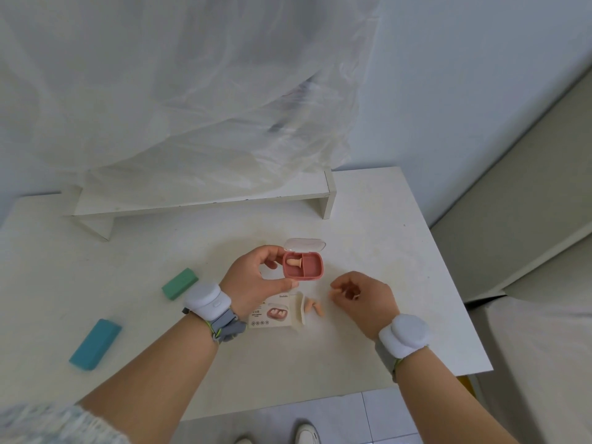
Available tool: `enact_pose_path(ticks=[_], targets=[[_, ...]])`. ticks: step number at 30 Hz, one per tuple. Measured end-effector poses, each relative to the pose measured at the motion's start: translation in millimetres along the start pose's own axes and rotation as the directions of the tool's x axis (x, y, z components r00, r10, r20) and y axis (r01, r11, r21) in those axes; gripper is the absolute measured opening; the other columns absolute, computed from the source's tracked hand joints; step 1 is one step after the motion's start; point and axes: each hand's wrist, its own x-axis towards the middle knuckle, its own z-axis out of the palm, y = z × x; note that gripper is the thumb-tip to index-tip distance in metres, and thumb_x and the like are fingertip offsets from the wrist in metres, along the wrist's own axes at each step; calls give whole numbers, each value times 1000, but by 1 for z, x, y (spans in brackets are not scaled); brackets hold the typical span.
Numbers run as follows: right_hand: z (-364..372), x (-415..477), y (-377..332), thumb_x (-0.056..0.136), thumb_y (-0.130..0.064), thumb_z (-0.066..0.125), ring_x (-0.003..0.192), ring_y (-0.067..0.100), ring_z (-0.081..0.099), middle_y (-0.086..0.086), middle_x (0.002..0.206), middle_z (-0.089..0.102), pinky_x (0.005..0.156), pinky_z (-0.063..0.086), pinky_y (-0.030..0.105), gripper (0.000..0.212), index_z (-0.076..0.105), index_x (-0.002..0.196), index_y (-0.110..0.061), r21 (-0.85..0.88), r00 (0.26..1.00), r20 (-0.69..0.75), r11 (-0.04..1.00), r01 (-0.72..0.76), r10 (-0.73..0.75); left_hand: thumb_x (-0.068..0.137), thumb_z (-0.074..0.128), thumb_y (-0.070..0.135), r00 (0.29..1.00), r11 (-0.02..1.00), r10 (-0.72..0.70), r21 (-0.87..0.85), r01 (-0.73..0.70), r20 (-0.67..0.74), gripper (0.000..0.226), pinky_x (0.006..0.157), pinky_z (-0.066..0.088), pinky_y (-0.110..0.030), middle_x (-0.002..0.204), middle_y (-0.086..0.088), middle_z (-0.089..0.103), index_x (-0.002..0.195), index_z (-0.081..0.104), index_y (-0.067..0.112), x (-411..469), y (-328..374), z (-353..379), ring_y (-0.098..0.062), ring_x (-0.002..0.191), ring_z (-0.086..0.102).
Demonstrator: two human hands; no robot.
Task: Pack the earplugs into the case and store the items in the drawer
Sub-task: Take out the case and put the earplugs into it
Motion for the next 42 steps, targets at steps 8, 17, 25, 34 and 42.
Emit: enact_pose_path(ticks=[8,17,25,34,42], targets=[[-12,-2,-36,80,-15,65,59,-2,57,-7,76,66,57,44,9,12,65,79,-27,378,993,-27,918,118,-117,69,75,17,1000,1000,2,0,-2,12,37,57,36,-2,80,25,51,96,55,33,-3,5,3,15,59,46],[3,5,-48,76,-27,69,70,1,51,-13,74,48,65,36,1,16,71,91,-31,39,972,27,972,232,-233,68,76,19,1000,1000,7,14,-7,13,38,63,34,-11,81,25,53,98,58,31,-5,3,5,6,75,48],[0,2,-43,82,-25,62,72,-5,50,-14,75,51,67,36,4,19,69,97,-34,79,958,31,956,282,-286,68,76,19,1000,1000,-3,6,3,16,38,62,34,-8,82,25,53,98,57,33,-8,2,5,10,68,47],[-5,-6,-6,79,-26,65,63,3,44,-6,85,57,61,35,9,9,64,87,-28,-48,998,62,999,17,-14,69,76,18,1000,1000,-12,-21,12,-10,38,69,37,-15,84,23,54,96,55,35,-7,0,3,6,83,50],[15,-10,-2,78,-41,60,96,17,50,-6,87,50,77,37,22,24,65,95,-24,-340,989,145,939,48,2,69,76,18,1000,1000,-1,-12,1,-5,38,62,36,1,83,25,54,96,55,34,-6,-1,6,9,80,50]])
